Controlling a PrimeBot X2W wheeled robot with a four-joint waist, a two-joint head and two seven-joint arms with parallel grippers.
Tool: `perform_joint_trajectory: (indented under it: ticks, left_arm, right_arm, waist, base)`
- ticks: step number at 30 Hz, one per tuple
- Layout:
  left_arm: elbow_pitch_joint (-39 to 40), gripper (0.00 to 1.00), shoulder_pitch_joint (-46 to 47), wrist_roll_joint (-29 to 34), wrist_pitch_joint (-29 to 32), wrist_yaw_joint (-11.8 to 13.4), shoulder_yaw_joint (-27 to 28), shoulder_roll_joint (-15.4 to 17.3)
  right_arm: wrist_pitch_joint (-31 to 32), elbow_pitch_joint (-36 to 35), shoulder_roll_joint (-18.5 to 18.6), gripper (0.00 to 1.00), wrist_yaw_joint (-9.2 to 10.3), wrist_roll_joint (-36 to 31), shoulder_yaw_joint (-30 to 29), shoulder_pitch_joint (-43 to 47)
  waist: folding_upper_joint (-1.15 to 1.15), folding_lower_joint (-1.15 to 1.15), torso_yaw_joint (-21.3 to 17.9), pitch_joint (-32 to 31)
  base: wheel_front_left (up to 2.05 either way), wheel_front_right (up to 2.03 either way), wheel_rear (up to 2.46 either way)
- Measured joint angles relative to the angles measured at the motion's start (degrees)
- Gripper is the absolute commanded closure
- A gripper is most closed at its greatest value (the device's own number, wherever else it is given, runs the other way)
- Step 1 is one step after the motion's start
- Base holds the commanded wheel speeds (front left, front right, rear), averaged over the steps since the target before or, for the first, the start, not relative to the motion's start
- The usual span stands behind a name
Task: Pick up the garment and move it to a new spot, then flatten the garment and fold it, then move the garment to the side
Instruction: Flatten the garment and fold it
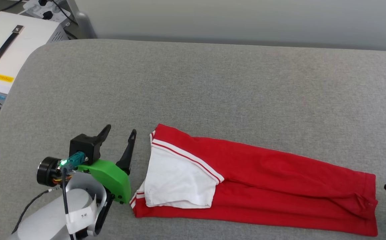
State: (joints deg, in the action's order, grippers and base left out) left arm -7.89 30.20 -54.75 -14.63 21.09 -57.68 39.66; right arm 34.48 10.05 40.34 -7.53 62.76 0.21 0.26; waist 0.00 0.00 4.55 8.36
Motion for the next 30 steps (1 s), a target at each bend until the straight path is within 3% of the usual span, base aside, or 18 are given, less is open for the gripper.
perform_joint_trajectory:
  ticks: [5,14,19,24,25,26,27,30]
  left_arm:
    - [1.2,0.00,-4.3,6.8,0.0,1.3,8.0,-3.2]
    - [1.2,0.00,-12.3,18.4,0.0,1.2,20.7,-10.6]
    - [1.7,0.00,-16.5,25.2,0.0,-0.6,27.7,-15.2]
    - [1.6,0.00,-20.0,31.5,0.0,-4.4,33.3,-19.7]
    - [1.5,0.00,-20.6,32.5,0.0,-5.3,34.3,-20.5]
    - [1.5,0.00,-21.1,33.3,0.0,-6.1,35.0,-21.2]
    - [1.5,0.00,-21.6,34.4,0.0,-7.0,35.9,-22.0]
    - [1.6,0.00,-22.9,37.0,0.0,-9.1,38.5,-24.1]
  right_arm:
    - [0.9,2.4,-3.1,0.00,0.00,-0.4,0.6,-0.3]
    - [1.3,5.9,-5.7,0.00,0.00,-2.1,3.6,-3.0]
    - [1.3,7.2,-6.1,0.00,0.00,-2.7,5.5,-4.2]
    - [1.3,8.5,-6.2,0.00,0.01,-3.0,7.0,-5.2]
    - [1.3,8.6,-6.2,0.47,0.01,-3.0,7.3,-5.3]
    - [1.2,8.8,-6.2,0.78,0.00,-3.0,7.5,-5.3]
    - [1.0,9.0,-6.2,1.00,0.00,-3.0,7.6,-5.4]
    - [0.0,9.7,-6.1,1.00,0.00,-3.0,8.0,-5.5]
  waist:
    - [0.00,0.00,1.2,1.0]
    - [0.00,0.00,3.3,2.5]
    - [0.00,0.00,3.9,2.7]
    - [0.00,0.00,4.0,2.3]
    - [0.00,0.00,3.9,2.1]
    - [0.00,0.00,3.9,2.0]
    - [0.00,0.00,3.8,1.8]
    - [0.00,0.00,3.6,1.2]
  base:
    - [0.00,0.00,0.00]
    - [0.00,0.00,0.00]
    - [0.00,0.00,0.00]
    - [0.00,0.00,0.00]
    - [0.00,0.00,0.00]
    - [0.00,0.00,0.00]
    - [0.00,0.00,0.00]
    - [0.00,0.00,0.00]
